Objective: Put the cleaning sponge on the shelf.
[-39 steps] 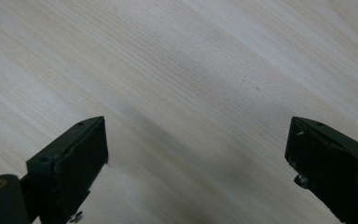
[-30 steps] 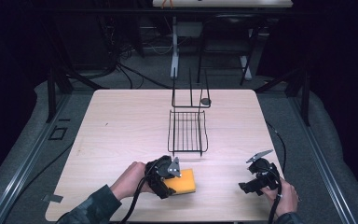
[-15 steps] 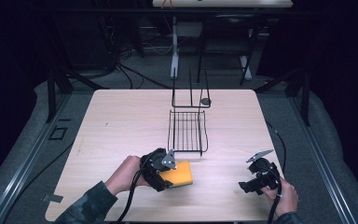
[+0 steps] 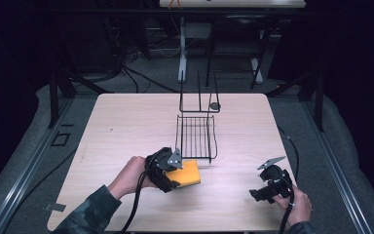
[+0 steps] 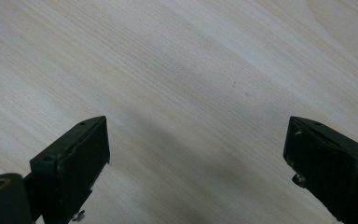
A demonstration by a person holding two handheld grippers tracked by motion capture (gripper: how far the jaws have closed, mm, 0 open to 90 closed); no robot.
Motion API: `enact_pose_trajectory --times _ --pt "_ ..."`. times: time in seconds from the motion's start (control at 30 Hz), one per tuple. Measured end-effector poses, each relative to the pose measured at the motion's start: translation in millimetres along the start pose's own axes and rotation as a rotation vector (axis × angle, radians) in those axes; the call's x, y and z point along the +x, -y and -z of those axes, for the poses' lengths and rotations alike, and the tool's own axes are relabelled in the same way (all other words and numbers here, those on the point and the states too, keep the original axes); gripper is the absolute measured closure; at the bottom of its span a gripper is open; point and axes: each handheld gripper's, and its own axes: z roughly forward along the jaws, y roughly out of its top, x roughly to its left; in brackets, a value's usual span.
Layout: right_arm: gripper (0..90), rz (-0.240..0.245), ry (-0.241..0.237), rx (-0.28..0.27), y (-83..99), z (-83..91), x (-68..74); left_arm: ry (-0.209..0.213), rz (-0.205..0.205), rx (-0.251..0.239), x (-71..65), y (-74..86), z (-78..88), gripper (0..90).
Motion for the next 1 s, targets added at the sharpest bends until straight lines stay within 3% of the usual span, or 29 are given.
enact_pose_trajectory --times 0.5,1.0 --pt "7.3 0.002 0.012 -0.019 0.3 1.5 0.8 -0.041 0.02 -0.025 19.1 -9.1 3.7 32.1" --pt "7.5 0.012 0.009 -0.004 -0.4 1.4 2.7 -0.072 0.044 -0.036 37.0 -16.8 5.0 32.6"
